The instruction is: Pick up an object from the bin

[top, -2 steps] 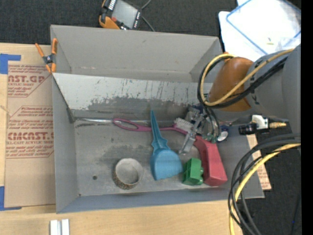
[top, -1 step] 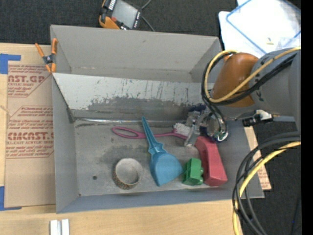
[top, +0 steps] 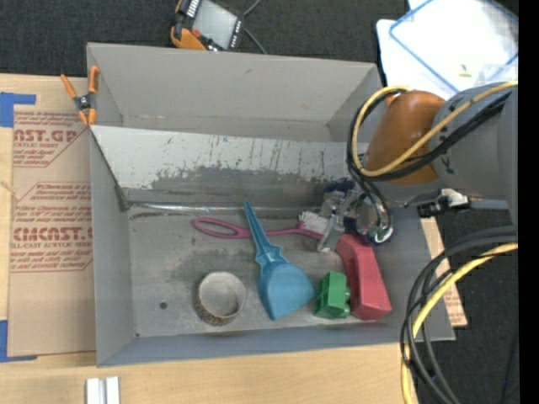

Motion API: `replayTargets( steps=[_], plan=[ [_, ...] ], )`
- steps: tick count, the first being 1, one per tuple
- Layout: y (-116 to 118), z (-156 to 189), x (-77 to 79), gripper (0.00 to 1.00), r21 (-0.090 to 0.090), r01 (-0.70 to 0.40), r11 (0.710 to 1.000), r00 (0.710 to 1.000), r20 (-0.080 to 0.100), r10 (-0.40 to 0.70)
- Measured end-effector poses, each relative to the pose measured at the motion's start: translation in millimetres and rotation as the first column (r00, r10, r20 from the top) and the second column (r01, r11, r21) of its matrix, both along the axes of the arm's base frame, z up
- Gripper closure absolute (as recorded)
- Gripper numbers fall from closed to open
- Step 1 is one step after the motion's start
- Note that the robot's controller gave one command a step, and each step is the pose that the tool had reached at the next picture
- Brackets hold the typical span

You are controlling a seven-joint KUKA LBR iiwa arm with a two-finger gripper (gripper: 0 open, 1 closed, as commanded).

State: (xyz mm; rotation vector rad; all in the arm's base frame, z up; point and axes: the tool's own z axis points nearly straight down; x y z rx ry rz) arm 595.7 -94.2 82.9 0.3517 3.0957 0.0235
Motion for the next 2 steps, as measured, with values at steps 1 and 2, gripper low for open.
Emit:
replayTargets(
  steps=[1,2],
  plan=[
    [0.4,12.3,1.3,1.0,-0.001,-0.001,1.0,1.0,0.005,0.001],
    [0.6,25.3,0.4,1.0,-0.001,-0.001,1.0,1.0,0.003,0.001]
  ],
)
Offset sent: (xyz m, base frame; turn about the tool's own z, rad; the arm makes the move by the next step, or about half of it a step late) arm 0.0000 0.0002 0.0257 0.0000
